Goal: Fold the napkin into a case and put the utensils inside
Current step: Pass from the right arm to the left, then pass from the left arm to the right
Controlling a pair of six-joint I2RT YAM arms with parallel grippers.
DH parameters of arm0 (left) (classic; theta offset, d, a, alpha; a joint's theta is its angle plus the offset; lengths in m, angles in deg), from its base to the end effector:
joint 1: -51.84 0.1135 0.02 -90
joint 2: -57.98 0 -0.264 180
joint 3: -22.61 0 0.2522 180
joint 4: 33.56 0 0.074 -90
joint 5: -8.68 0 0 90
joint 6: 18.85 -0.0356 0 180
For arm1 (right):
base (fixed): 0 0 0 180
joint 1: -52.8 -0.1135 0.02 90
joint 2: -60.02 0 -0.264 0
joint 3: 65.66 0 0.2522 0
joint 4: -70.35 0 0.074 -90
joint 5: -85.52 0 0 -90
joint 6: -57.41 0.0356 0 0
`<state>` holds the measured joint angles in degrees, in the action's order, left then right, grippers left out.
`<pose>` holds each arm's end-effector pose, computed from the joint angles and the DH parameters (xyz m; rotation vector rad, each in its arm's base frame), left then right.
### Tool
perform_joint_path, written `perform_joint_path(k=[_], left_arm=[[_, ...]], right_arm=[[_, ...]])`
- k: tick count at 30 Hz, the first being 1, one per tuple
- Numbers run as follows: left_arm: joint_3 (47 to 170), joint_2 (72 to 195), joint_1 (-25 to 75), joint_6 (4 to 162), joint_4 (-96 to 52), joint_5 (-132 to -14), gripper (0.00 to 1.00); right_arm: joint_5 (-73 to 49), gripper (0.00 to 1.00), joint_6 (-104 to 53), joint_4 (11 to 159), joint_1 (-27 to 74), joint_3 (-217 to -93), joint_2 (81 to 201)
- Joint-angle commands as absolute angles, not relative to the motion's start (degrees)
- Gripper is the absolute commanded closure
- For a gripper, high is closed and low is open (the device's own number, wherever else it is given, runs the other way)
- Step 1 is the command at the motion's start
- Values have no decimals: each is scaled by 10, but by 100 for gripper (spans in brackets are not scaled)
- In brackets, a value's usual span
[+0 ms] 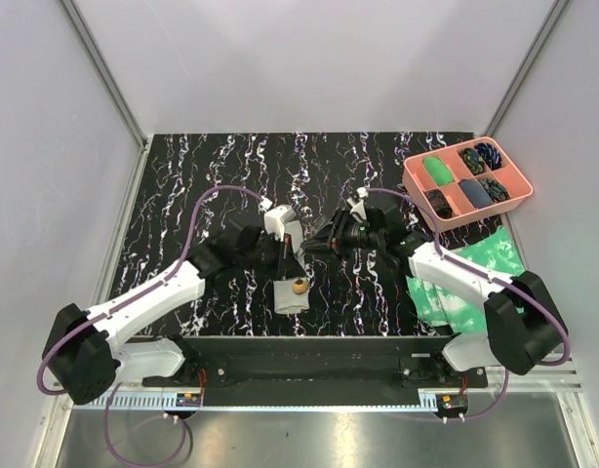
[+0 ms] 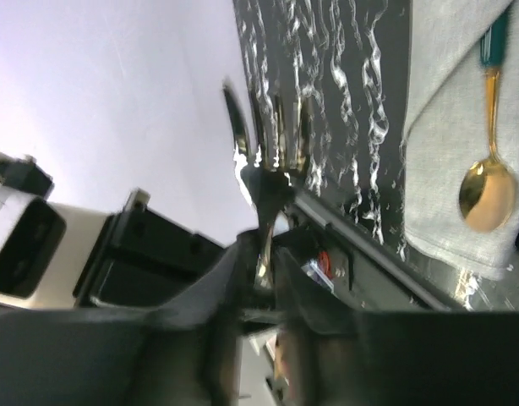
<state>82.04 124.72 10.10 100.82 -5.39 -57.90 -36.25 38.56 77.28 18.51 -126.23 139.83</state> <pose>0.1792 -0.1788 0.2620 0.4986 2.3195 -1.1065 0.2414 0.1873 0.2442 0.3525 2.3927 1.5906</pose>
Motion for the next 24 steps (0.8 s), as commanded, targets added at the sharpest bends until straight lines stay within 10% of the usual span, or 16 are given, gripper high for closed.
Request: perform_joint_path(k=[1, 6, 12, 18, 24], left_arm=[[894, 1236, 104, 946, 37, -607, 100], [886, 1191, 111, 893, 143, -567, 100], [837, 1125, 110, 896, 186, -516, 100], [810, 1085, 110, 902, 188, -488, 100], [809, 1065, 110, 898, 193, -470, 100]], right_arm=[[-478, 53, 199, 844, 208, -1320, 1401], [-259, 32, -214, 1147, 205, -1453, 1368], [-323, 0, -439, 1150, 203, -1465, 1327], [-420, 1, -516, 1198, 189, -1542, 1409], [-467, 35, -596, 1325, 148, -1634, 1512]])
